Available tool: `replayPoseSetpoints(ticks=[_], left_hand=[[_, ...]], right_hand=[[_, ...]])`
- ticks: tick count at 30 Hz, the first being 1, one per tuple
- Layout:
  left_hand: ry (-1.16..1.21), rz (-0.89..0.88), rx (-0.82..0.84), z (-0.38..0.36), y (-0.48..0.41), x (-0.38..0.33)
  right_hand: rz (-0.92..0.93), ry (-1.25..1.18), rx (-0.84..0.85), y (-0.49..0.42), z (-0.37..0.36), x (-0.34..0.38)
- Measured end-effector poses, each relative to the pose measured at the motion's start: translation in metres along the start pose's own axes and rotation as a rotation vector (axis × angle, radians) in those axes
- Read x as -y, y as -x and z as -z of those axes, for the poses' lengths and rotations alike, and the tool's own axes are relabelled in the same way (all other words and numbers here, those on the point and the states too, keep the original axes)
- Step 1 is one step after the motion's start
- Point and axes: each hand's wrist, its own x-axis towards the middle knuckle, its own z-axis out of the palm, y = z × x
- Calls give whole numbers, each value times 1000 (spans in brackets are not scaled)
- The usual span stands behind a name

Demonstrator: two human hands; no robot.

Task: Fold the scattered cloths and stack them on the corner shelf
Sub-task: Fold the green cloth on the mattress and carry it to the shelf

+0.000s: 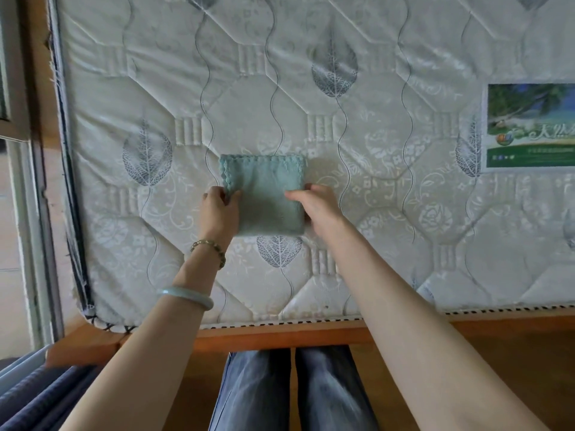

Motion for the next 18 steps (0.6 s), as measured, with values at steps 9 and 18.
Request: replayPoseSetpoints(ticks=[9, 18], left_hand=[[302, -227, 211, 60, 61, -67], [282, -505, 430, 105, 181, -210]], right_hand=[[185, -102, -6, 94, 39, 50], [422, -395, -106, 262, 140, 103]])
